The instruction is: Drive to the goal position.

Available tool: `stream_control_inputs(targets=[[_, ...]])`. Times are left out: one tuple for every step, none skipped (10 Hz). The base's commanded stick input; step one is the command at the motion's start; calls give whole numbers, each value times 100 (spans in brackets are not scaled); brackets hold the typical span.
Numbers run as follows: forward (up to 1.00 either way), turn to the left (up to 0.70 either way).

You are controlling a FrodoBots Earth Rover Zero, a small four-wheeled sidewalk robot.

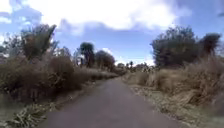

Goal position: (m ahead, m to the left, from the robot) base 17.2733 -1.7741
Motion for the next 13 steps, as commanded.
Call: stream_control_inputs(targets=[[85, 0], [85, 0], [85, 0], [85, 0], [85, 0], [85, 0], [85, 0], [85, 0], [85, 0], [85, 0], [85, 0], [85, 0], [85, 0]])
